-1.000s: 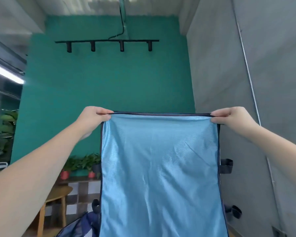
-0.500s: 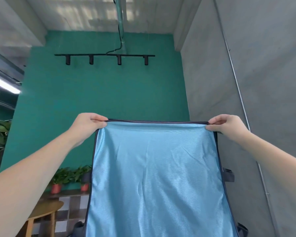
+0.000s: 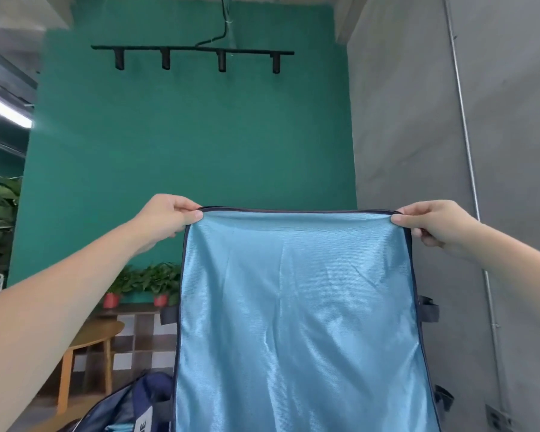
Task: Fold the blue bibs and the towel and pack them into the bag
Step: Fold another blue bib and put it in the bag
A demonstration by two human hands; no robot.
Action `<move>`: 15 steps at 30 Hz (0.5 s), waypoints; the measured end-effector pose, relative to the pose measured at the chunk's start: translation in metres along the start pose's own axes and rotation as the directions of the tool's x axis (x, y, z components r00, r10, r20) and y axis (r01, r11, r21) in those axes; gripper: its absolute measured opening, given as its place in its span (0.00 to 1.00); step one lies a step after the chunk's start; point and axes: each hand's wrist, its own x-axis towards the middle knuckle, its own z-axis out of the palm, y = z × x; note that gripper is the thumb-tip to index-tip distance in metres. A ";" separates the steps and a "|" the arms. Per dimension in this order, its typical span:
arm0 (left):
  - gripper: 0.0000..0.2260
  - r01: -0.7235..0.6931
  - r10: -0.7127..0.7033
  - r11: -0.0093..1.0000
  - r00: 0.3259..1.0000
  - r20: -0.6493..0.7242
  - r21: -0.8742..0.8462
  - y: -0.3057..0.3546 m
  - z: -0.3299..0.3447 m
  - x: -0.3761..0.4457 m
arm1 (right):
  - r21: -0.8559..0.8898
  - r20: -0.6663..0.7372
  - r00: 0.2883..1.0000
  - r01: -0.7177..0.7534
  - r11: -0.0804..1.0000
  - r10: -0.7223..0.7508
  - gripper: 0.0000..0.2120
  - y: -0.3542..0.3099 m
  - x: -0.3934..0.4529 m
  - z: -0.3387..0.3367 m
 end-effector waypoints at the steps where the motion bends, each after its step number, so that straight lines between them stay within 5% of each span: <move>1: 0.03 0.019 -0.020 1.000 1.000 0.016 0.020 -0.008 0.006 0.004 | 0.020 0.024 0.999 -0.032 0.999 0.031 0.08 0.006 0.006 0.006; 6: 0.08 0.102 -0.108 0.993 0.985 0.132 0.057 -0.058 0.044 0.035 | 0.187 0.146 0.977 -0.181 0.965 0.155 0.09 0.051 0.047 0.039; 11: 0.10 0.191 -0.260 0.954 0.911 0.321 0.231 -0.115 0.097 0.088 | 0.126 0.191 0.939 -0.313 0.941 0.287 0.08 0.113 0.107 0.079; 15: 0.06 0.189 -0.204 0.978 0.954 0.221 0.086 -0.126 0.135 0.150 | -0.026 0.004 0.986 -0.165 0.986 0.165 0.04 0.132 0.164 0.109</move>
